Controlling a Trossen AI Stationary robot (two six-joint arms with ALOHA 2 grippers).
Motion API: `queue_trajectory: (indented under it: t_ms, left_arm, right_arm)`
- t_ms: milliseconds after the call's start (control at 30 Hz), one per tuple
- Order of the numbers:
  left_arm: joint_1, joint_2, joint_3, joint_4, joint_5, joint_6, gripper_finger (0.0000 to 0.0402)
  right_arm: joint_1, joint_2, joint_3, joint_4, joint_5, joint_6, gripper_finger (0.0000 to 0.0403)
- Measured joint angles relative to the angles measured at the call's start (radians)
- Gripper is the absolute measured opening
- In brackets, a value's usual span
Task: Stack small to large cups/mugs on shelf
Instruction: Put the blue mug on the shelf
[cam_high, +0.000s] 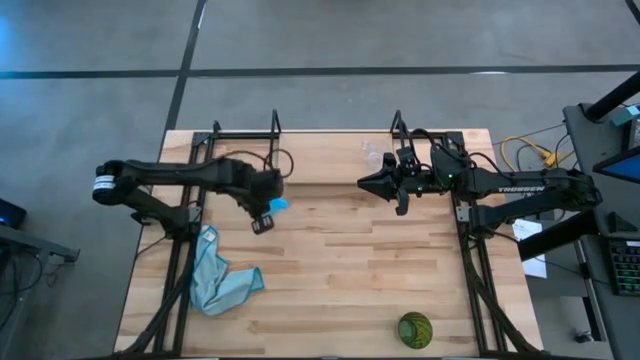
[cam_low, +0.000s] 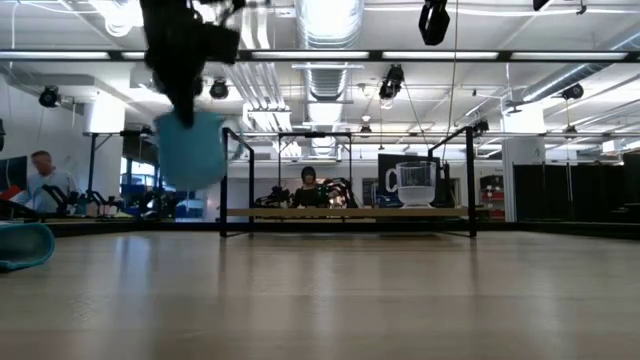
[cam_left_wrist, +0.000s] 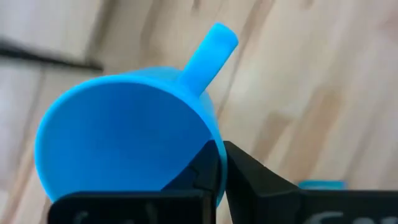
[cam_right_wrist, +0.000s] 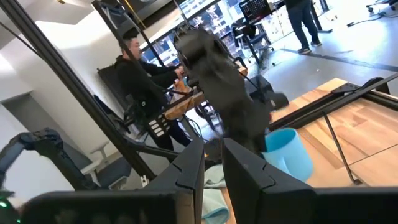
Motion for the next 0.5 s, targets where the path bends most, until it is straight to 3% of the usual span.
queue_trajectory:
  t_ms: [133, 233, 500]
  left_arm:
    - [-0.003, 0.015, 0.189, -0.053, 0.001, 0.013, 0.0001]
    - [0.000, 0.060, 0.323, -0.078, -0.009, 0.105, 0.0000]
    - [0.089, 0.306, 0.607, -0.082, 0.011, 0.372, 0.0000]
  right_arm:
    - [0.000, 0.000, 0.000, 0.000, 0.000, 0.000, 0.0052]
    - [0.000, 0.000, 0.000, 0.001, 0.000, 0.000, 0.0052]
    - [0.000, 0.000, 0.000, 0.003, 0.003, 0.001, 0.0052]
